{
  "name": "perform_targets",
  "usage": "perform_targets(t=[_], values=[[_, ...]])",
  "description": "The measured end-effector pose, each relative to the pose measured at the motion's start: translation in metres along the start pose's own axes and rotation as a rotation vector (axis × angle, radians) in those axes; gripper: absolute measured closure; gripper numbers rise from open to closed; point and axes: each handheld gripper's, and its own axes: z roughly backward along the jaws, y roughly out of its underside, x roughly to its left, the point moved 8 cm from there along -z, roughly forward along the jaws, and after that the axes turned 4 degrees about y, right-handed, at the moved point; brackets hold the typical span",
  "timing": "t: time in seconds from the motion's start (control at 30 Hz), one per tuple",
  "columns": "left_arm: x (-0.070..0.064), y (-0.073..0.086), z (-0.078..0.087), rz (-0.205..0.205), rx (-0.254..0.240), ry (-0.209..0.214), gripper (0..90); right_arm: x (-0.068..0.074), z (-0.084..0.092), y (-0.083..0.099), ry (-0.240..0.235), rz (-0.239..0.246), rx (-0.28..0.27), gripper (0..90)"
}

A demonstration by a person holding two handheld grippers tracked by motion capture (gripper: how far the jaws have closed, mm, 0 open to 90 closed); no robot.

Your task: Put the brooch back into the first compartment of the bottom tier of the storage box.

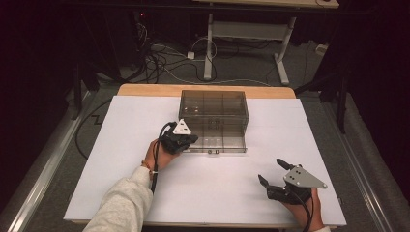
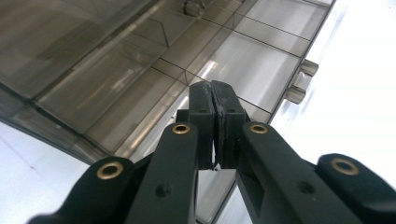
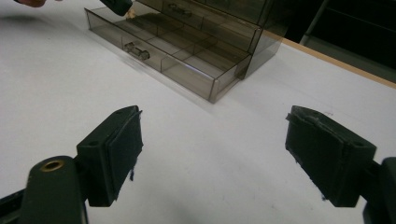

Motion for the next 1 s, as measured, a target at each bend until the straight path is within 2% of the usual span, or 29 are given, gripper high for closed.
perform_targets(t=[0.27,1.0], values=[[-0.0002,0.0001,-0.0024,-0.007,0.007,-0.009,86.2,-0.001,-0.0004,-0.0003,-0.002,-0.003,-0.003,18.7],[0.002,0.0039,-0.006,0.025,0.014,-0.009,85.7,0.0011,-0.0016,0.0007,-0.005,-0.006,0.007,18.7]])
